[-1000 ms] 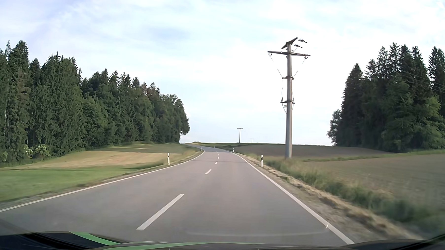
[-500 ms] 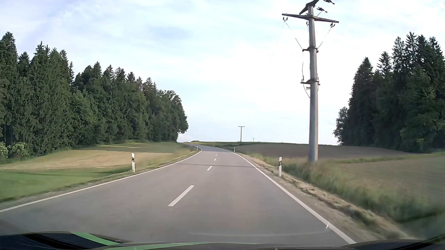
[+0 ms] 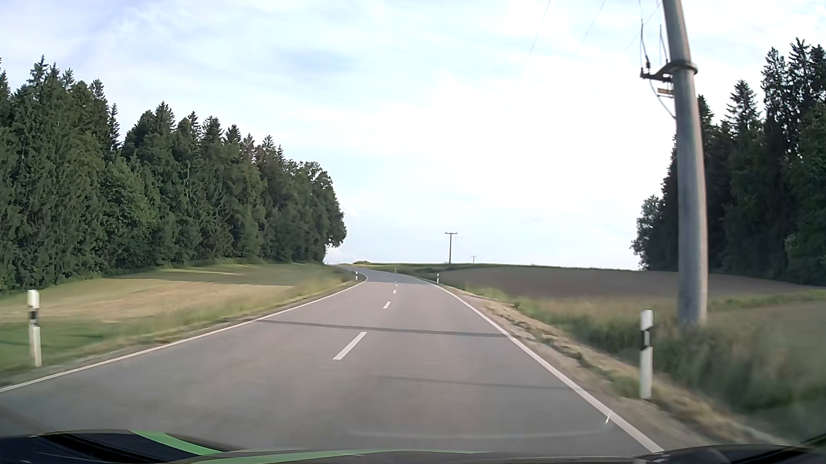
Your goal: Follow the waypoints while adhering to traffic rules and regulations
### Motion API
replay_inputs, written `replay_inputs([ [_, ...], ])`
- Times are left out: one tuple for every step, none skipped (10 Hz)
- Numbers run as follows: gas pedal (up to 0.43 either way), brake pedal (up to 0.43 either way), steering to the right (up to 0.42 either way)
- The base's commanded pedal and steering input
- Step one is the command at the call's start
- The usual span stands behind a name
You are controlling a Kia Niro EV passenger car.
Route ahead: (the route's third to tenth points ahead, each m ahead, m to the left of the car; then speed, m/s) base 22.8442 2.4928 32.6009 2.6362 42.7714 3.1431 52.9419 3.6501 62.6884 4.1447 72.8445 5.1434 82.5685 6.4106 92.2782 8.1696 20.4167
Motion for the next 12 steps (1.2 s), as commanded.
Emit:
replay_inputs([
  [0.35, 0.0, -0.002],
  [0.35, 0.0, -0.003],
  [0.35, 0.0, -0.004],
  [0.35, 0.0, -0.007],
  [0.35, 0.0, -0.008],
  [0.35, 0.0, -0.008],
  [0.35, 0.0, -0.008],
  [0.35, 0.0, -0.008],
  [0.35, 0.0, -0.008],
  [0.35, 0.0, -0.008],
  [0.35, 0.0, -0.009],
  [0.35, 0.0, -0.01],
])
